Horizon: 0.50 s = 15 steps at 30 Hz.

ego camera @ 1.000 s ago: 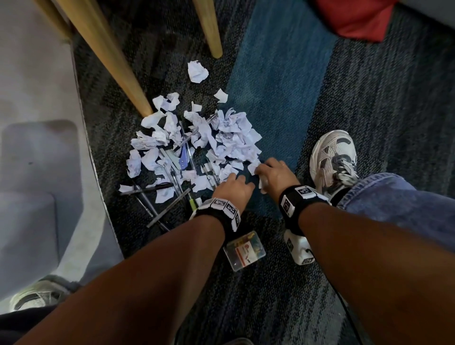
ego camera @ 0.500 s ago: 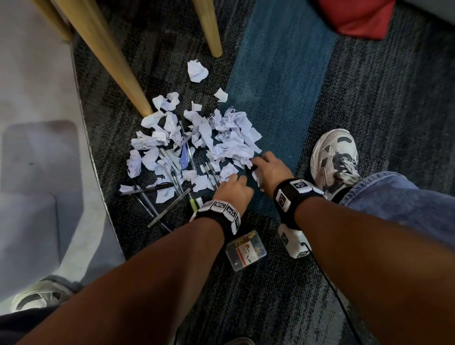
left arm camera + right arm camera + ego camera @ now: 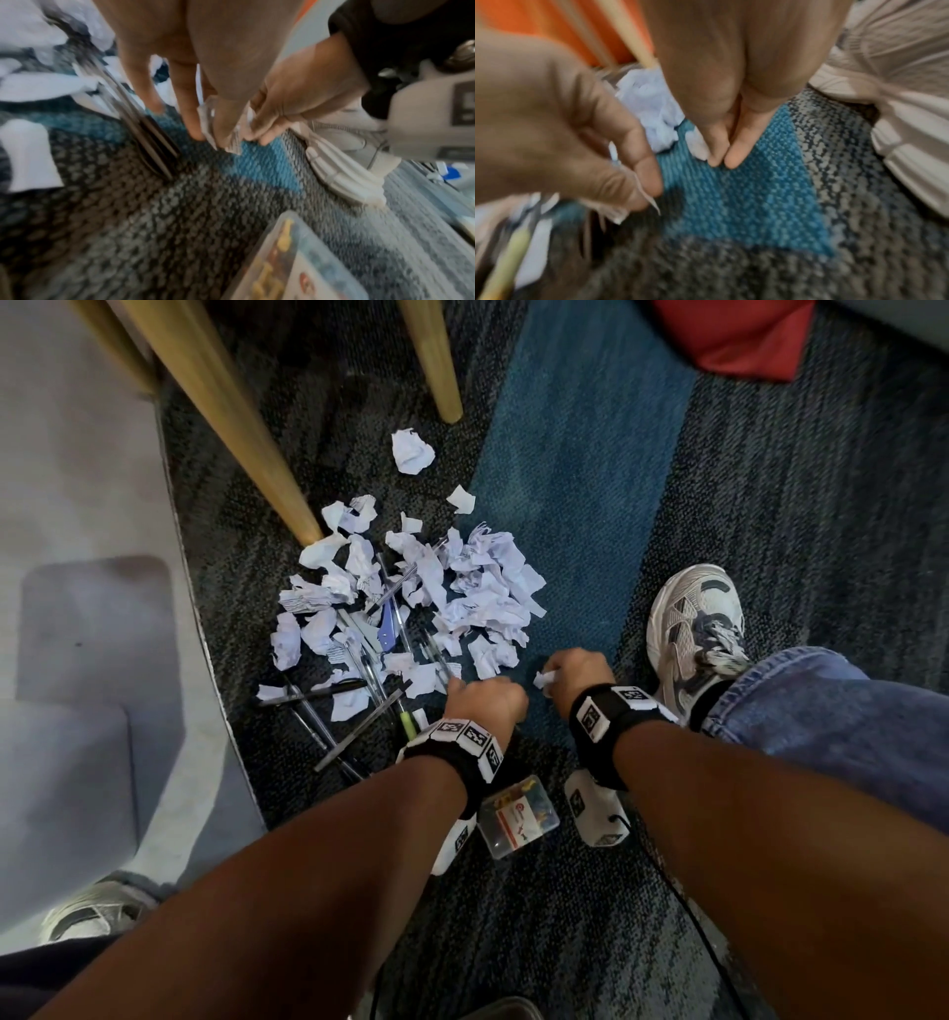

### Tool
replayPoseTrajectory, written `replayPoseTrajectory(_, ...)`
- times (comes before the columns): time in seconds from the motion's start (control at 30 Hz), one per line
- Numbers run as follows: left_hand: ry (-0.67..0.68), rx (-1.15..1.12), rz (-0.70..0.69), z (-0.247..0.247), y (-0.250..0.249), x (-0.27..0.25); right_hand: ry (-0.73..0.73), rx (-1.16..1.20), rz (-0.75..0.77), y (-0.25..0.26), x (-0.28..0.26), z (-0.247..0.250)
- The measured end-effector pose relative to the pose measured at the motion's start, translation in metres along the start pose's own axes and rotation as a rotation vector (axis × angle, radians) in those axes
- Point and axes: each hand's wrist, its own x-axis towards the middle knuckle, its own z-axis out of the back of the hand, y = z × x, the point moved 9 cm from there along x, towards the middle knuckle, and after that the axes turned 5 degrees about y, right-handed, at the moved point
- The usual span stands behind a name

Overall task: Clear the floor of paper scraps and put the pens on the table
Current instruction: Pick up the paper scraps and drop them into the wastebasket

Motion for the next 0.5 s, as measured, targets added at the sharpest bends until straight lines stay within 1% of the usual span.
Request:
replayPoseTrajectory(0.1, -0.028, -0.140, -0.048, 0.014, 0.002, -0.008, -0.033, 0.033, -0.011, 0.009, -0.012, 0.009)
replayPoseTrajectory(0.17, -0.025, -0.199, -0.027, 0.026, 0.008, -0.020, -0.062, 0.028, 0.015, 0.023, -0.026, 0.018)
replayPoseTrajectory(0.23, -0.065, -0.241, -0.003, 0.045, 0.017, -0.039, -0.068, 0.015, 0.058, 0.043, -0.042, 0.029)
replayPoseTrajectory(0.37, -0.225, -0.234, 0.030, 0.092, 0.045, -0.101, -0.068, 0.017, 0.173, 0.099, -0.084, 0.058)
replayPoseTrajectory(0.43, -0.289, -0.251, 0.058, 0.115, 0.065, -0.139, -0.076, 0.066, 0.248, 0.134, -0.109, 0.073)
replayPoseTrajectory(0.5, -0.359, -0.279, 0.107, 0.139, 0.089, -0.181, -0.081, 0.065, 0.346, 0.176, -0.135, 0.085)
